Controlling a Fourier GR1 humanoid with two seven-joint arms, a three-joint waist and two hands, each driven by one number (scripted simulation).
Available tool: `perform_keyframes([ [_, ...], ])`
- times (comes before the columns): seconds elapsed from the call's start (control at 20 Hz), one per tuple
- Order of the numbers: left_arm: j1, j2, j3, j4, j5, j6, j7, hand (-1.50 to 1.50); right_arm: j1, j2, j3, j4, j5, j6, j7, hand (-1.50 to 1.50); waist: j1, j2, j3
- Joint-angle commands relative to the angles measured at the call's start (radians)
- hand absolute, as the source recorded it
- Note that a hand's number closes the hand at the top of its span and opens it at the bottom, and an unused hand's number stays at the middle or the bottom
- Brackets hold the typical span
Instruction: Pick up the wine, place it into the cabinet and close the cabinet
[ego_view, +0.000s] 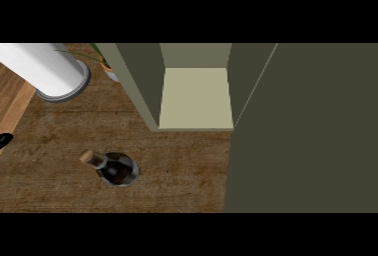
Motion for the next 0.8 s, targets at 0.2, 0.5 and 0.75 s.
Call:
perform_keyframes([
  [0.2,0.024,0.059,0.164,-0.028,0.174,0.026,0.084,-1.50,0.096,-0.019,0.052,-0.230,0.018,-0.029,0.086,-1.50,0.001,-0.001,0.001],
  [0.5,-0.032,0.086,0.179,0.006,0.176,0.104,0.101,-1.50,0.044,-0.025,0.082,-0.304,0.038,-0.087,0.177,-1.50,-0.009,0.001,0.000],
  [0.75,-0.014,0.070,0.226,-0.016,0.199,0.103,0.115,-1.50,0.018,-0.058,0.029,-0.313,-0.027,-0.088,0.210,-1.50,-0.003,0.001,0.001],
])
